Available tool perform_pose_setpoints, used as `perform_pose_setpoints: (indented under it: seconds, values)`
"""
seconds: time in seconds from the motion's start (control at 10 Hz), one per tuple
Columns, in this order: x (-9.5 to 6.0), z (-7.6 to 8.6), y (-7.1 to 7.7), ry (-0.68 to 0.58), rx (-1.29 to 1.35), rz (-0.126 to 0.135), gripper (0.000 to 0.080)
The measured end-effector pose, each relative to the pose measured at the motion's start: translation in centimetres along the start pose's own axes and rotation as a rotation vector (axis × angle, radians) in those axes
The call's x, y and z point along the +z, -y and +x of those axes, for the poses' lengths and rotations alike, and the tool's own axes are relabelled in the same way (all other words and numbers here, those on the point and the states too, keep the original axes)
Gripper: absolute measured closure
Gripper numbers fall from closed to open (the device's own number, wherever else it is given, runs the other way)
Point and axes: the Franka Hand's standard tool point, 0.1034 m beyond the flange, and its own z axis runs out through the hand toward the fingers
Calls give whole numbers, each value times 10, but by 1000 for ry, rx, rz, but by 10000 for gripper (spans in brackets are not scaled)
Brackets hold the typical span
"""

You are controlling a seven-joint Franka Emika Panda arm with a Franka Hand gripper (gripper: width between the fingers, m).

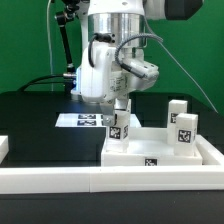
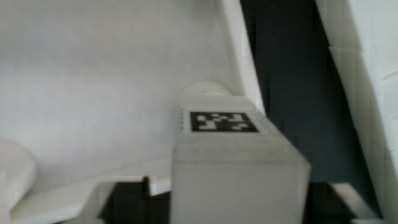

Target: Assemble square table

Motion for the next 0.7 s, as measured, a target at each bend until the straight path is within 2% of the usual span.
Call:
perform_pose_setpoints:
  seconds: [0.1, 0.2, 0.3, 0.7]
  values:
    - [0, -1, -1, 0, -69, -1, 330]
    - [1, -4, -2, 2, -182, -1, 196]
    - [1, -7, -2, 3, -299, 3, 161]
    - [1, -16, -2, 2, -633, 24, 151]
